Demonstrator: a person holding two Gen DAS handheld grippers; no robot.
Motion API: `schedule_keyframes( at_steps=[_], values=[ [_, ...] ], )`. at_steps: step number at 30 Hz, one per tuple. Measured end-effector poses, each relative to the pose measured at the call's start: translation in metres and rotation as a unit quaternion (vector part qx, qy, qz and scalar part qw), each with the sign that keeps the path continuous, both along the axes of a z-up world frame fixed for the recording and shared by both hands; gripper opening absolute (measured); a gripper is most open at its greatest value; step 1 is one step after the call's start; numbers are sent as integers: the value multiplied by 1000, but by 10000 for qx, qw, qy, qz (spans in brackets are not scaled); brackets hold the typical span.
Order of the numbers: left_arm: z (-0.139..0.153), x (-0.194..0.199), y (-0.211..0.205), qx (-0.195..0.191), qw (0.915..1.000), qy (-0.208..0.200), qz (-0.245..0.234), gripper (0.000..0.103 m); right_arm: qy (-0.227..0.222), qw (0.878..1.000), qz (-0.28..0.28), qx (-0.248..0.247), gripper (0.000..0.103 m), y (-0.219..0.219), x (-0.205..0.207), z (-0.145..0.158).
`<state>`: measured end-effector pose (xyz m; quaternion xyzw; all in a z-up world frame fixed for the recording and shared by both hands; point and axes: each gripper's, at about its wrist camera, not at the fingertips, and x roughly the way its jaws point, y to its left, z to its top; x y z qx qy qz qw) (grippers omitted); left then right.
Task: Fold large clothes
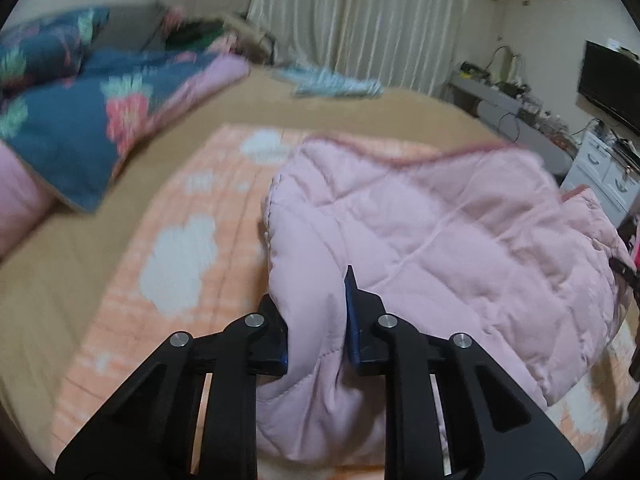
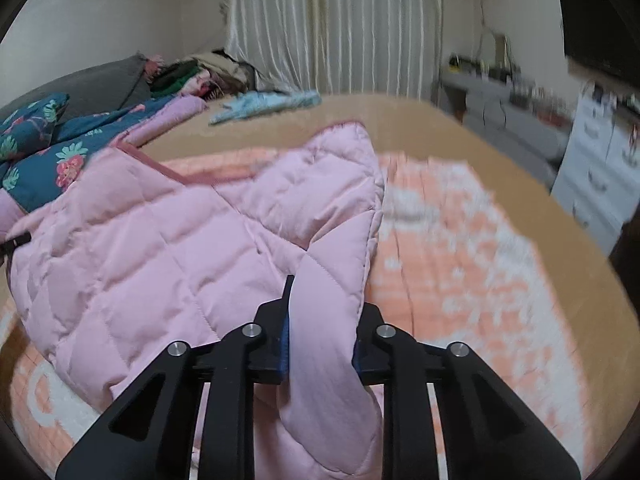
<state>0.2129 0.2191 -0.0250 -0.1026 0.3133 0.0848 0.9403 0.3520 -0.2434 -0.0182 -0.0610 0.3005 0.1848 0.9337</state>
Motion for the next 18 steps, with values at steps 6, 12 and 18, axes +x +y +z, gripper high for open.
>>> schedule_keyframes(
  at_steps=[6, 12, 18],
  values=[
    [45, 17, 5, 127, 9993, -355, 1, 12, -437, 9986, -109, 274, 17, 10, 15, 51],
    [49, 46, 12, 108, 9991, -349, 214, 12, -516, 9978, -357, 204, 17, 22, 41, 60],
    [36, 59, 17, 120, 9992, -133, 346, 12, -234, 9977, -583, 236, 17, 20, 63, 41]
  ],
)
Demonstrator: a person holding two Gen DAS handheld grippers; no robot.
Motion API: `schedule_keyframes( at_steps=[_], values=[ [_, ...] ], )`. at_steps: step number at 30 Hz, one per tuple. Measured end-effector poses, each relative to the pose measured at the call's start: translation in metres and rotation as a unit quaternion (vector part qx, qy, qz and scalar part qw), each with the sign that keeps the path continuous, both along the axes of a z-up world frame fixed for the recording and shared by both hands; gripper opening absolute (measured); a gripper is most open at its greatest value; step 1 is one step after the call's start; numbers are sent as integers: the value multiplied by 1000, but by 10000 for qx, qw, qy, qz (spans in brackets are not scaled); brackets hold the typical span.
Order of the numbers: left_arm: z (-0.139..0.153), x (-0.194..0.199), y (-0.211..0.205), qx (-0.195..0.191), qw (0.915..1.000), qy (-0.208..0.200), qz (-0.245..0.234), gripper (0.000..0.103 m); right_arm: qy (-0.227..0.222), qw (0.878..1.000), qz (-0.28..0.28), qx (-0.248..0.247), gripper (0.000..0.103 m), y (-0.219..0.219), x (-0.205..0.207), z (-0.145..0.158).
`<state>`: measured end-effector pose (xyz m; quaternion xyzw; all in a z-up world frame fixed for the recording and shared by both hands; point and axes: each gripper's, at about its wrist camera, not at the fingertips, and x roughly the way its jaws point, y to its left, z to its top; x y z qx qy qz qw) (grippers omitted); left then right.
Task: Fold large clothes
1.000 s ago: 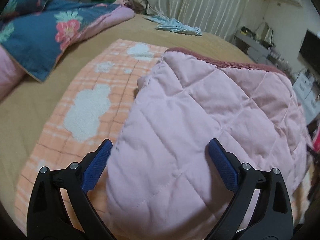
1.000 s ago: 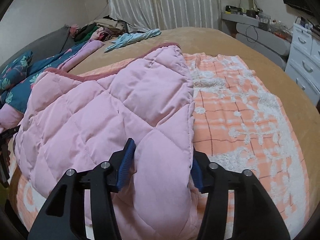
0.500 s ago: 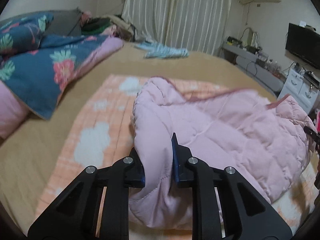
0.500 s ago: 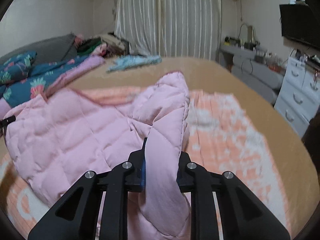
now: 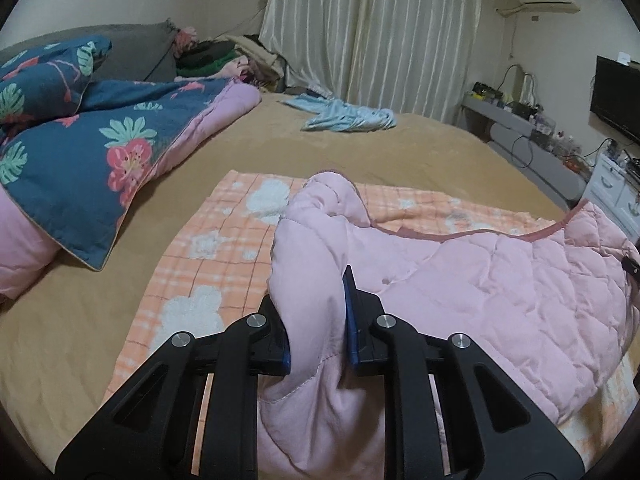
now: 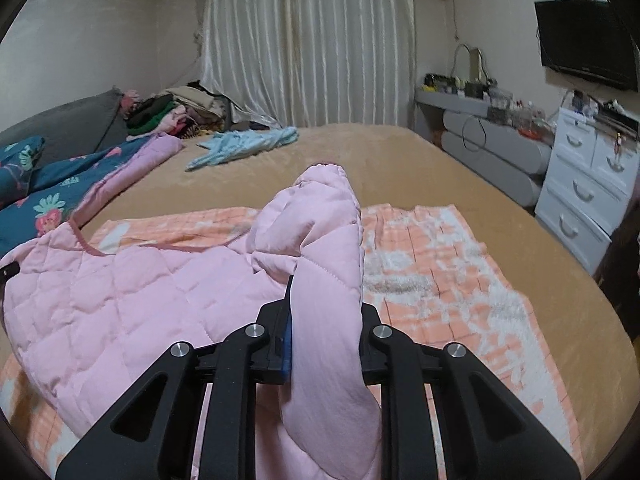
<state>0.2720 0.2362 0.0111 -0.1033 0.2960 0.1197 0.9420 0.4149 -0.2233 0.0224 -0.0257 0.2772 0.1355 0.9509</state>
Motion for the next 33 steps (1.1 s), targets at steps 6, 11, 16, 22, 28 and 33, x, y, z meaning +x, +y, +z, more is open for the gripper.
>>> schedule_keyframes(
  at_steps=[6, 11, 16, 22, 28, 33],
  values=[
    [-12, 8, 4, -73, 9999, 99, 80, 12, 182, 9997, -133, 22, 17, -1, 12, -18],
    [-18, 16, 5, -113, 9997, 152, 125, 12, 353, 9988, -335, 14, 17, -3, 21, -36],
    [-32, 29, 7, -124, 9993, 314, 172, 12, 677, 9961, -574, -6, 17, -6, 37, -58],
    [-53, 45, 10, -151, 9982, 538, 231, 14, 921, 9933, -687, -105, 17, -4, 52, -80],
    [-69, 54, 13, -144, 9973, 634, 336, 15, 1019, 9923, -678, -203, 18, 0, 61, -89],
    [-82, 56, 14, -158, 9967, 699, 385, 16, 1116, 9912, -674, -220, 19, 1, 64, -101]
  ],
)
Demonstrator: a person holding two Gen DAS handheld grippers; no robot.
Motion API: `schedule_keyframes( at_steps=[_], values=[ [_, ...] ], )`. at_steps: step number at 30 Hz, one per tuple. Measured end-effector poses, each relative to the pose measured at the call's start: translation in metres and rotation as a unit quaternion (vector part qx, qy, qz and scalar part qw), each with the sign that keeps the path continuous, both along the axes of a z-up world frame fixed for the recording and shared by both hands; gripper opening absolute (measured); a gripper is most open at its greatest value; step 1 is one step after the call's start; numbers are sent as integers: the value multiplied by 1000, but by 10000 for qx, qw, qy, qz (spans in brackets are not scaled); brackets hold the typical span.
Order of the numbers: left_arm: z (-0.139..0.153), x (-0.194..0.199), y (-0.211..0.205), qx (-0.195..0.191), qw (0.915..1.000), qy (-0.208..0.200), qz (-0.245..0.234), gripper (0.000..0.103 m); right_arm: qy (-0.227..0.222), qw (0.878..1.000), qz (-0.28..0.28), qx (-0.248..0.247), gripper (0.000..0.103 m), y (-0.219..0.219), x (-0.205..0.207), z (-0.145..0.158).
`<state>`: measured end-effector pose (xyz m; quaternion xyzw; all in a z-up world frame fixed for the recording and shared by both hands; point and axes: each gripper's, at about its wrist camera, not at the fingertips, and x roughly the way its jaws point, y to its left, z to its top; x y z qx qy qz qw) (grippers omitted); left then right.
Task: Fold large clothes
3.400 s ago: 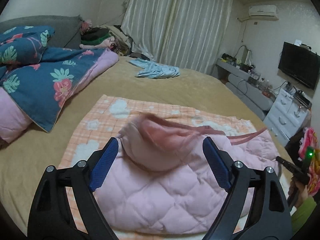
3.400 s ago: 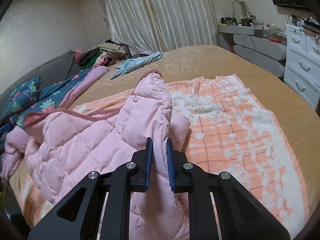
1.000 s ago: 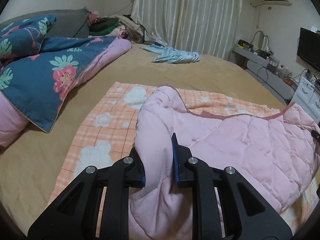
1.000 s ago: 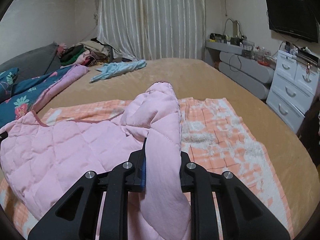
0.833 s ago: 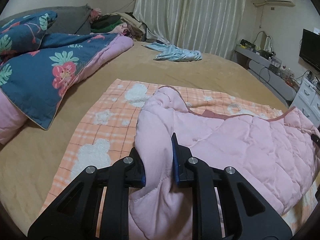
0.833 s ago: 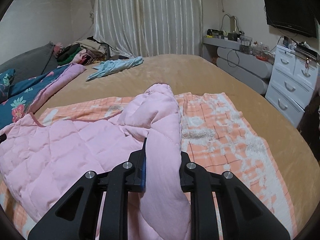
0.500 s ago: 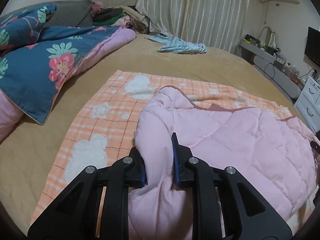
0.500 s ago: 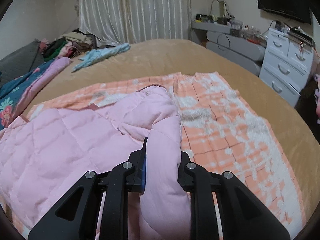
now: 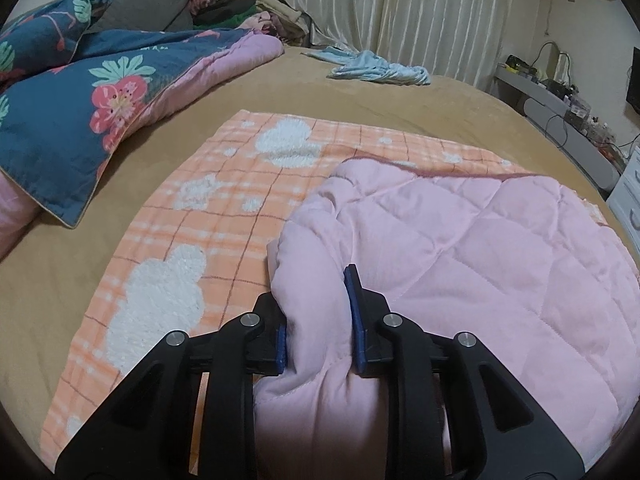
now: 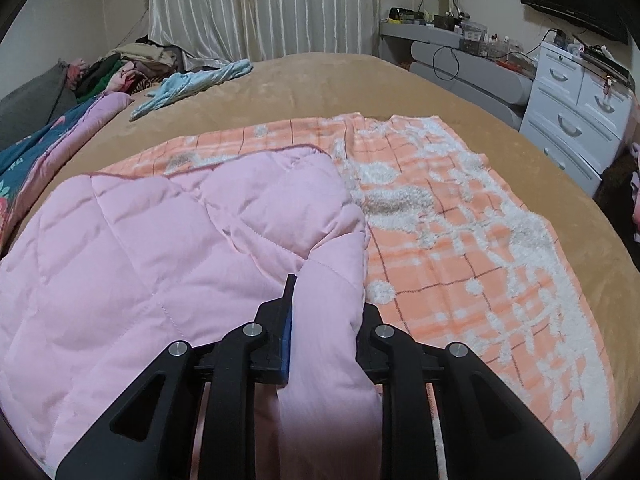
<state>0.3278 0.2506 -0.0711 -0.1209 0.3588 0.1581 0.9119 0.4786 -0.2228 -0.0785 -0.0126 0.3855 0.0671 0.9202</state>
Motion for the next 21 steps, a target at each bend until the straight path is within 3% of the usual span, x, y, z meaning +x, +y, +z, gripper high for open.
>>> schedule_keyframes(
  at_steps=[21],
  values=[
    [-9, -1, -2, 12, 10000, 0, 21, 19, 71, 9999, -83, 120, 29, -6, -7, -22]
  ],
)
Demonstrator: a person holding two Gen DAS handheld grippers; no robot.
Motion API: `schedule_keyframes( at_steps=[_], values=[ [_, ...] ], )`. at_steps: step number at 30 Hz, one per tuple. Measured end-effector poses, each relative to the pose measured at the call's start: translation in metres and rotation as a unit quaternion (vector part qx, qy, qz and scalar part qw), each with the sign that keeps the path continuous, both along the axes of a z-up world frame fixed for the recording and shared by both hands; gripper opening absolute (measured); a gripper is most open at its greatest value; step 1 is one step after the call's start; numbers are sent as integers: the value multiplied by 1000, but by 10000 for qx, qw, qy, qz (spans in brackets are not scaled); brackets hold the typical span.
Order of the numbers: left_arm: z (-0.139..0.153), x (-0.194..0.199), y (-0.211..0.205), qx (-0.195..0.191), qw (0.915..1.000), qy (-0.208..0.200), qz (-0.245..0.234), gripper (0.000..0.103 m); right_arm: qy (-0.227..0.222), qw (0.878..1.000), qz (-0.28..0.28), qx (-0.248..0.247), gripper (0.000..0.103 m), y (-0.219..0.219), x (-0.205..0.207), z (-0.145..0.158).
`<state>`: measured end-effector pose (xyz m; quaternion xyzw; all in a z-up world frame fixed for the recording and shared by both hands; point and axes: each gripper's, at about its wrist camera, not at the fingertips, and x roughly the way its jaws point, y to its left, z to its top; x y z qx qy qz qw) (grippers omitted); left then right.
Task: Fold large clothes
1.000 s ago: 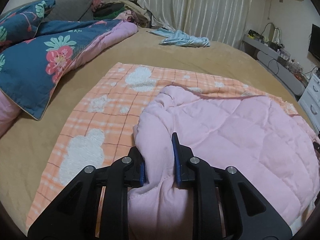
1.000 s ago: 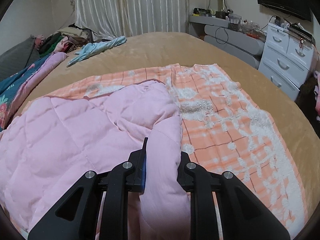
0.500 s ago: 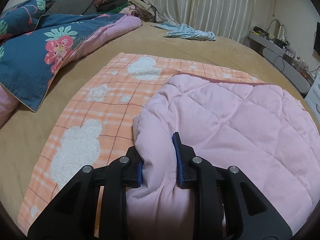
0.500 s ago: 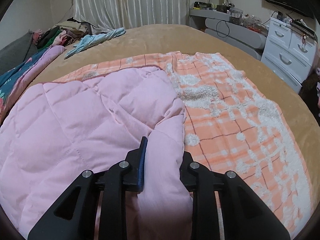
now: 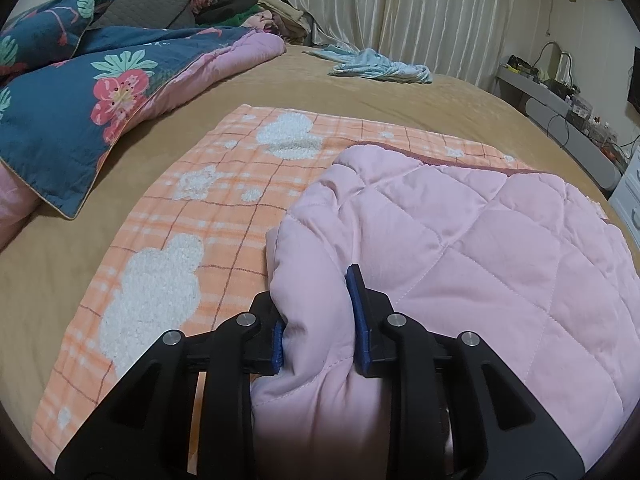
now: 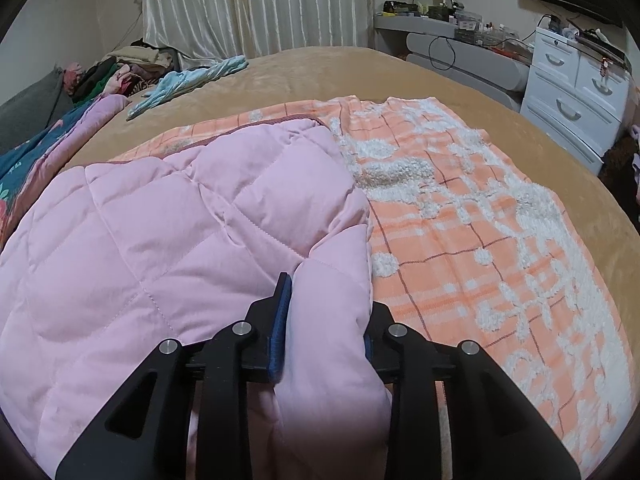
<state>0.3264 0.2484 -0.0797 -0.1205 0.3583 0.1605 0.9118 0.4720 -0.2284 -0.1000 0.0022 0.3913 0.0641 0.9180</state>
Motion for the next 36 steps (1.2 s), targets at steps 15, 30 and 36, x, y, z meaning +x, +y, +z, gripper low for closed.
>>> schedule_keyframes(
  at_steps=[15, 30, 36],
  values=[
    [13, -19, -5, -129, 9998, 138, 43, 46, 277, 9986, -338, 284, 58, -21, -14, 1],
    [42, -57, -28, -277, 9995, 78, -100, 85, 344, 9969, -401, 577, 98, -43, -62, 17],
    [58, -71, -38, -304, 9994, -3, -153, 93, 205, 9979, -144, 595, 99, -43, -89, 35]
  ],
)
